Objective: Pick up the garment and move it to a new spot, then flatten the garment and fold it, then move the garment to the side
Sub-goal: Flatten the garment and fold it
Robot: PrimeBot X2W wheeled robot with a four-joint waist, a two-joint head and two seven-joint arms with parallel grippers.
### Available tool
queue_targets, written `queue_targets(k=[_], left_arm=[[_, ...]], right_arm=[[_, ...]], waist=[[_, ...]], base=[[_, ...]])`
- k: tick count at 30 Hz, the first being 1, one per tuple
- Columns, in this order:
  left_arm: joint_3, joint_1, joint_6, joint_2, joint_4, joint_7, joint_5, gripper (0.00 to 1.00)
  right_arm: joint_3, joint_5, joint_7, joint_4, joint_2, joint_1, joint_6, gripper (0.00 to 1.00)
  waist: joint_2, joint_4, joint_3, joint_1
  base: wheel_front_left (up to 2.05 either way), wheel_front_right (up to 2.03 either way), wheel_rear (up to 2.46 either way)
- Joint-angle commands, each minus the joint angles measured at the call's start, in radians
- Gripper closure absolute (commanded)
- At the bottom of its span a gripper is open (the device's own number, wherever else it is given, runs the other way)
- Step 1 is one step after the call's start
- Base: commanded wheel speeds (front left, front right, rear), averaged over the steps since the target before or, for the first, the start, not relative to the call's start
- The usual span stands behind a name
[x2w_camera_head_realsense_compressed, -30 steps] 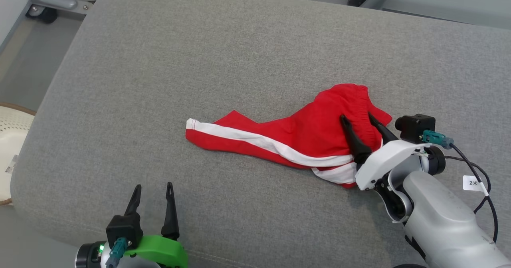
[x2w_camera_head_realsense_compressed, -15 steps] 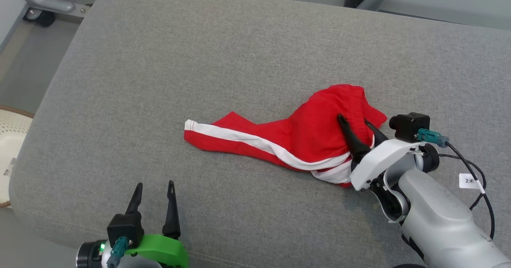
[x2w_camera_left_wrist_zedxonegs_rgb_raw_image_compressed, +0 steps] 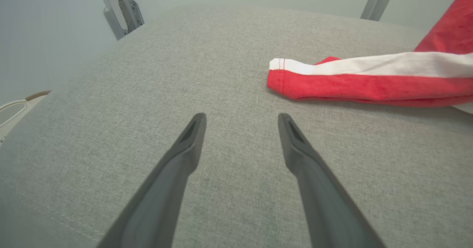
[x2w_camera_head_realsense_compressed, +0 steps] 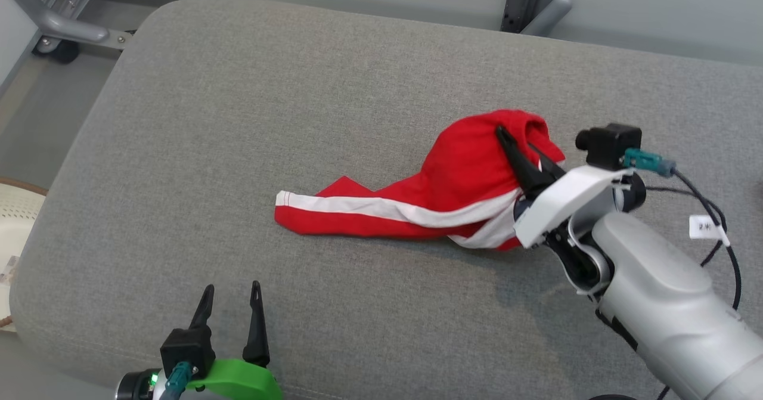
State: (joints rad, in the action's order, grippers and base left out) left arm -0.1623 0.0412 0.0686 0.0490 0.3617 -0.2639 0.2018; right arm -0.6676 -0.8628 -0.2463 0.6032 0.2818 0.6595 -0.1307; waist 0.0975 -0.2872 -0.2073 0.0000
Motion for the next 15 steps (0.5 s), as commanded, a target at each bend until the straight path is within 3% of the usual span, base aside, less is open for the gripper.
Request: queue_targets(k=[1,10,15], left_arm=[[0.000,-0.014,-0.008,0.003,0.005,0.000,0.007,0.00],[-0.080,0.003,-0.019,0.004,0.020,0.000,0.030,0.00],[-0.095,-0.013,-0.012,0.004,0.033,0.000,0.035,0.00]], right_arm=[[-0.012,-0.012,0.014,-0.012,0.007,0.033,0.000,1.00],[-0.078,-0.051,0.157,0.061,-0.019,0.287,0.000,1.00],[-0.103,-0.053,0.136,0.085,-0.059,0.387,0.000,1.00]], waist=[[0.0000,0.008,0.016,0.0000],[0.0000,-0.083,0.021,0.0000],[0.0000,-0.134,0.021,0.0000]], base=[[0.00,0.00,0.00],[0.00,0.00,0.00],[0.00,0.00,0.00]])
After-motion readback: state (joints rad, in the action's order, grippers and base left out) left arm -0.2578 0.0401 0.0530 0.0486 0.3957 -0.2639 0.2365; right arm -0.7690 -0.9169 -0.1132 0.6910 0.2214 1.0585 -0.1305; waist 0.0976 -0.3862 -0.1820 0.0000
